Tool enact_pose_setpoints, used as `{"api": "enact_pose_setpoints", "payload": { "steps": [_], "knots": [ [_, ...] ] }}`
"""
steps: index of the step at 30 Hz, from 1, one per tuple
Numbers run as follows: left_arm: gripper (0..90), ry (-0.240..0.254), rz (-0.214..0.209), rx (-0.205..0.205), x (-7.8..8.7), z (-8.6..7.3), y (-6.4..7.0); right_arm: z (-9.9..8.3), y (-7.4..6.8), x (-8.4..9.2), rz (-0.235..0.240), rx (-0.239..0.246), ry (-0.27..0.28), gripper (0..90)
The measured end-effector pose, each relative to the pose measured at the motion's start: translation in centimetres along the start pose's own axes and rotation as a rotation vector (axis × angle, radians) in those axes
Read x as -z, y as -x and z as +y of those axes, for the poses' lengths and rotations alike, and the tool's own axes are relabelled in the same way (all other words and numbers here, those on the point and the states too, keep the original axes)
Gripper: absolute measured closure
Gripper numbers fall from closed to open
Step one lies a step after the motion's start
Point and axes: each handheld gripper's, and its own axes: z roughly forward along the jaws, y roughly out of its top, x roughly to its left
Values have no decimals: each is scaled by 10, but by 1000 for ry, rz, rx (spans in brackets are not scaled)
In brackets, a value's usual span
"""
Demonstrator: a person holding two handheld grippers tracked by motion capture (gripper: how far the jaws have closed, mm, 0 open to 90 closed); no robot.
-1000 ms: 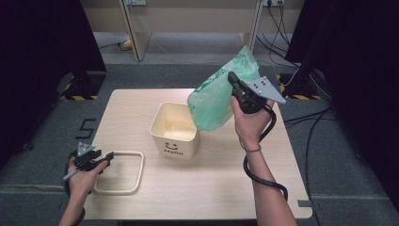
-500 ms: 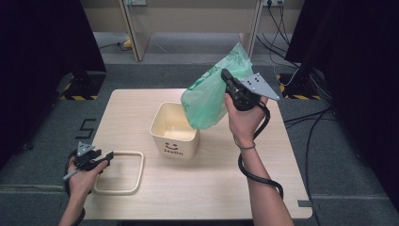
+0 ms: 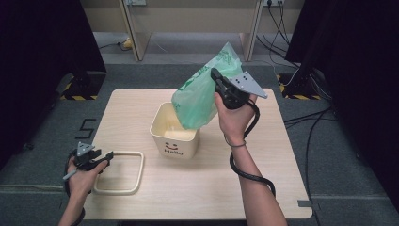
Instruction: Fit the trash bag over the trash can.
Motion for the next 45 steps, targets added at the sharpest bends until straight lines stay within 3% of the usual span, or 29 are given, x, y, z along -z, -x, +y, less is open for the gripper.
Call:
{"api": "enact_pose_setpoints", "payload": {
  "steps": [22, 45],
  "knots": [
    [443, 1, 1, -2, 0, 0, 0, -3, -21, -28, 37, 0, -27, 900],
    [443, 2, 2, -1, 0, 0, -1, -25, -36, -45, 79, 0, -91, 900]
  ]
}}
